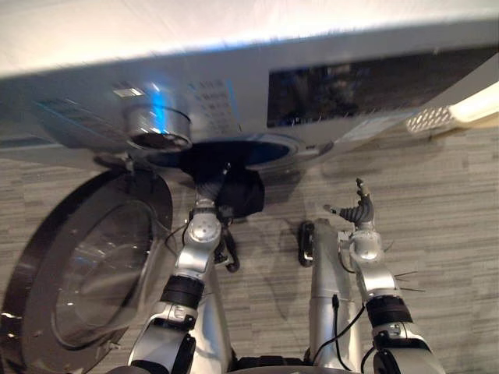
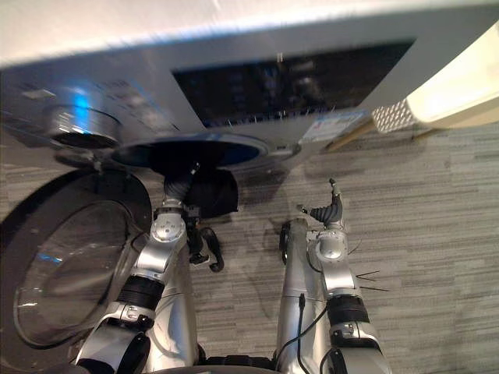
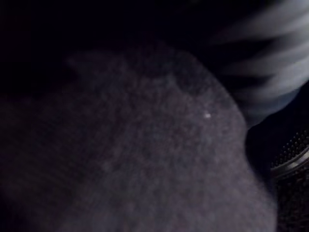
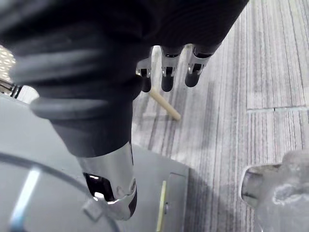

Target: Pick up the laundry basket with both hands and put the clothes into the washing machine.

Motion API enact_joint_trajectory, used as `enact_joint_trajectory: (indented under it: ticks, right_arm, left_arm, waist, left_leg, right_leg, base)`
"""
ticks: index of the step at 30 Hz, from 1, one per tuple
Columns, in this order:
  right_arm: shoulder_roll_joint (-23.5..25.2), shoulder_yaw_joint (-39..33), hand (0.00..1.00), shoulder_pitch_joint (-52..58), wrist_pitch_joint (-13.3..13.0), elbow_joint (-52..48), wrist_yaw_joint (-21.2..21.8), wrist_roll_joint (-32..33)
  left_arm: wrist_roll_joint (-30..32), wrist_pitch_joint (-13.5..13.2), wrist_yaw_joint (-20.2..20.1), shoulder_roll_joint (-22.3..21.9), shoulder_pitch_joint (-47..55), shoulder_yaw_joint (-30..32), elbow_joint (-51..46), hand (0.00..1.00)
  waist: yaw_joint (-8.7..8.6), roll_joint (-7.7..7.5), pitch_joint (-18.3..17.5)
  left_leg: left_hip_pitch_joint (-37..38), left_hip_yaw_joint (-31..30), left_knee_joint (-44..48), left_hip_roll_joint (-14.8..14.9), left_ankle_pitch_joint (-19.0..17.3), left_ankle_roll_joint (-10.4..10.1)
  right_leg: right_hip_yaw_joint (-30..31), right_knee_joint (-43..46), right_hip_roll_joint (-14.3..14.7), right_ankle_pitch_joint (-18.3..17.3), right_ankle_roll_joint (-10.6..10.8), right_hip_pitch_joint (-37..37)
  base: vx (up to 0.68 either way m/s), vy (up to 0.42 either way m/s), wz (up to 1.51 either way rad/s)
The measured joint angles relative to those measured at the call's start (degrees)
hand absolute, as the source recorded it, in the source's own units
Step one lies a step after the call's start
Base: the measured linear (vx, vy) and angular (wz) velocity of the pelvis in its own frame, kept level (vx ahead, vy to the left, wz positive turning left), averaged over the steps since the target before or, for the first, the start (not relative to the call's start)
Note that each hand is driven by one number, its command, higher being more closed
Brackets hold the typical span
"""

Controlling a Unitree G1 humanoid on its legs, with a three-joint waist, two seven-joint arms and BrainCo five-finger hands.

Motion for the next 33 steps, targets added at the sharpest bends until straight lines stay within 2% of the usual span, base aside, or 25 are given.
enact_joint_trajectory:
  ticks: [3,5,6,9,10,12,13,15,16,21,24,26,29,33]
  right_arm:
    - [0.21,0.02,0.00,-1.18,-0.08,-1.90,-0.67,0.29]
    - [0.46,0.03,0.00,-1.64,-0.52,-2.98,-0.65,0.94]
    - [0.63,0.05,0.00,-1.58,-0.92,-4.44,-0.65,1.16]
    - [0.62,0.07,0.00,-1.15,-2.75,-6.59,-0.53,1.15]
    - [0.77,0.09,0.00,-0.96,-3.98,-6.98,-0.44,1.19]
    - [0.82,0.11,0.00,-0.97,-5.26,-7.77,-0.23,1.05]
    - [0.92,0.19,0.00,-1.06,-5.69,-8.30,0.12,1.02]
    - [1.18,0.20,0.00,-1.15,-6.31,-8.70,0.82,1.03]
    - [1.12,0.16,0.00,-1.14,-6.85,-9.06,0.92,1.03]
    - [0.96,0.33,0.00,-1.32,-8.30,-10.97,1.67,1.08]
    - [0.85,1.08,0.00,-1.96,-9.03,-11.15,2.04,1.13]
    - [0.70,1.70,0.00,-2.37,-9.06,-11.34,2.12,1.13]
    - [0.44,1.65,0.00,-2.39,-9.04,-11.71,2.18,1.13]
    - [0.01,1.65,0.00,-2.45,-8.85,-11.44,3.65,1.18]
  left_arm:
    - [0.12,0.33,1.41,0.98,-5.77,-0.74,-0.66,1.00]
    - [0.77,1.24,2.56,4.44,-10.50,-2.02,-1.07,1.00]
    - [1.39,1.49,2.71,7.73,-14.09,-2.61,-1.52,1.00]
    - [9.35,2.61,3.52,17.76,-23.83,-6.70,-1.64,1.00]
    - [14.48,2.99,3.50,21.80,-29.42,-8.91,-1.64,1.00]
    - [19.71,3.38,3.50,24.31,-35.68,-10.91,-1.55,1.00]
    - [21.41,3.41,3.50,25.37,-39.00,-11.28,-1.48,1.00]
    - [22.66,3.45,3.61,26.73,-43.18,-11.41,-0.47,1.00]
    - [23.23,3.58,3.82,27.46,-45.71,-11.67,0.91,0.00]
    - [26.03,5.17,4.84,30.09,-51.66,-12.38,8.71,0.00]
    - [29.53,7.35,2.04,30.34,-52.81,-12.16,14.68,0.00]
    - [30.98,7.60,-0.39,29.96,-52.75,-11.12,18.26,0.00]
    - [31.70,8.50,-2.81,27.99,-52.08,-6.49,21.30,0.00]
    - [31.84,8.85,-5.32,27.50,-49.24,-1.33,21.72,0.00]
  waist:
    - [-0.13,-0.26,0.27]
    - [-0.20,-0.64,0.47]
    - [-0.67,-0.86,0.59]
    - [-2.13,-1.58,0.98]
    - [-2.80,-1.59,0.99]
    - [-3.05,-1.84,1.12]
    - [-3.16,-2.45,1.44]
    - [-3.38,-3.27,1.87]
    - [-3.42,-3.40,1.92]
    - [-3.89,-4.19,2.29]
    - [-4.39,-5.08,2.70]
    - [-4.74,-5.29,2.80]
    - [-4.70,-5.30,2.81]
    - [-4.08,-5.30,2.81]
  left_leg:
    - [-6.13,-0.39,4.35,0.94,-0.20,0.23]
    - [-8.90,-0.89,6.54,1.97,-0.40,0.26]
    - [-10.61,-1.31,7.58,2.48,-0.40,0.27]
    - [-13.35,-1.76,9.55,2.70,-0.39,0.28]
    - [-14.76,-2.41,10.90,2.76,-0.55,0.54]
    - [-16.02,-2.84,12.25,2.76,-0.62,0.63]
    - [-16.42,-2.81,12.69,2.74,-0.63,0.65]
    - [-17.11,-3.16,13.19,2.73,-0.62,0.65]
    - [-18.03,-3.57,13.34,2.70,-0.60,0.67]
    - [-20.77,-4.32,14.30,2.51,-0.55,0.66]
    - [-21.91,-4.84,14.93,2.36,-0.49,0.62]
    - [-22.72,-5.29,15.15,2.05,-0.49,0.61]
    - [-23.43,-5.71,15.75,1.49,-0.47,0.58]
    - [-23.68,-6.27,16.21,1.44,-0.43,0.48]
  right_leg:
    - [0.97,4.39,0.81,-0.07,0.04,-6.70]
    - [1.09,6.09,1.73,-0.02,0.01,-9.49]
    - [0.98,6.86,2.13,0.09,0.06,-10.98]
    - [1.07,8.69,2.20,0.21,0.08,-13.78]
    - [0.88,9.83,2.23,0.37,-0.23,-14.76]
    - [0.91,11.12,2.21,0.36,-0.21,-15.87]
    - [1.10,11.71,2.22,0.35,-0.21,-16.44]
    - [0.96,12.24,2.22,0.35,-0.21,-17.00]
    - [0.64,12.33,2.17,0.36,-0.22,-17.54]
    - [0.39,13.30,2.09,0.40,-0.30,-19.77]
    - [0.09,13.83,2.01,0.34,-0.28,-20.57]
    - [-0.23,13.96,1.85,0.28,-0.29,-20.96]
    - [-0.46,14.93,1.17,-0.19,-0.35,-21.41]
    - [-0.75,15.65,1.02,-0.64,-0.31,-21.38]
  base:
    - [-0.16,-0.081,-0.08]
    - [-0.12,-0.060,-0.16]
    - [-0.11,-0.062,-0.08]
    - [-0.08,-0.047,-0.02]
    - [-0.03,-0.021,0.02]
    - [0.00,0.000,0.00]
    - [0.00,0.000,0.00]
    - [-0.01,-0.006,0.02]
    - [-0.01,-0.008,0.06]
    - [0.00,-0.003,0.03]
    - [0.03,-0.001,0.03]
    - [0.03,0.006,0.03]
    - [0.03,0.003,0.10]
    - [0.01,-0.010,0.06]
